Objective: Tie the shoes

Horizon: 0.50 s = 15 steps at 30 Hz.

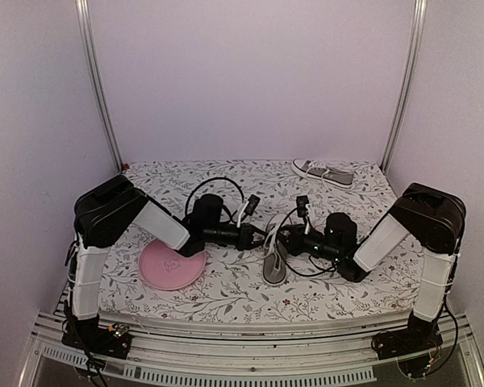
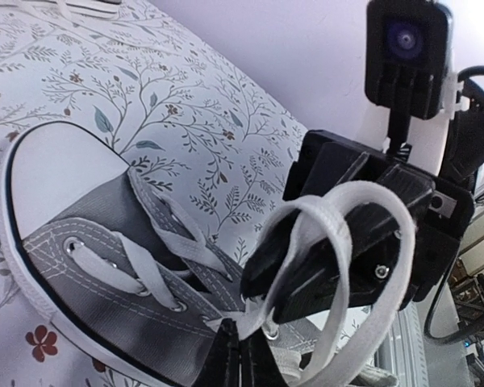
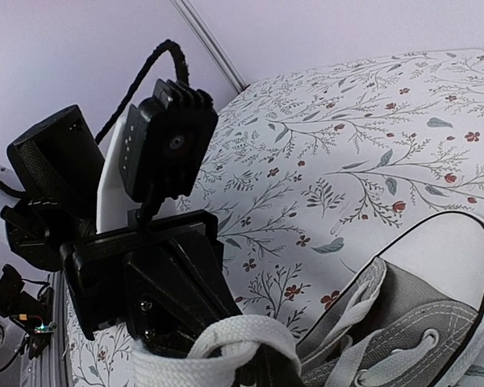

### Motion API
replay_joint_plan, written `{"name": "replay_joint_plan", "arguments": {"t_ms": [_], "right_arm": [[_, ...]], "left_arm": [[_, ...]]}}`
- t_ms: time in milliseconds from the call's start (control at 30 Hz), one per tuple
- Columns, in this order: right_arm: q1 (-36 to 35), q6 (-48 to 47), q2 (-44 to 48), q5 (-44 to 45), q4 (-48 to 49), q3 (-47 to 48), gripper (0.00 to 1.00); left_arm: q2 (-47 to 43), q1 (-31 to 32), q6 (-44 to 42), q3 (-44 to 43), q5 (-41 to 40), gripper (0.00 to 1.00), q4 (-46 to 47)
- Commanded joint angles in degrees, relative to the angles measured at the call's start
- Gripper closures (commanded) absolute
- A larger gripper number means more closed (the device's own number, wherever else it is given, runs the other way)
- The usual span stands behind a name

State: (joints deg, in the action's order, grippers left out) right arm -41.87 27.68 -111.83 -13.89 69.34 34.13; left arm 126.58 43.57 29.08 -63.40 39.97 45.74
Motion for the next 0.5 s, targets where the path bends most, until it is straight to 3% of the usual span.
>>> {"name": "replay_joint_plan", "arguments": {"t_ms": [0,167,467], "right_arm": [[0.63,-0.4,3.83,0.2,-3.27,-0.17,0.87],[0.64,-1.27,6.68,-0.04,-6.13,-2.16,0.7],[0.57,-1.53,11.76,-1.23,-9.06,-7.63,0.59]], "left_arm": [[-2.82,-1.24,1.44,1.61,-2.51,1.0,3.02],[-2.92,-1.75,1.59,0.97,-3.86,1.0,2.88],[-2.16,-2.83,0.37,-2.16,-4.84,1.0,0.62]]}}
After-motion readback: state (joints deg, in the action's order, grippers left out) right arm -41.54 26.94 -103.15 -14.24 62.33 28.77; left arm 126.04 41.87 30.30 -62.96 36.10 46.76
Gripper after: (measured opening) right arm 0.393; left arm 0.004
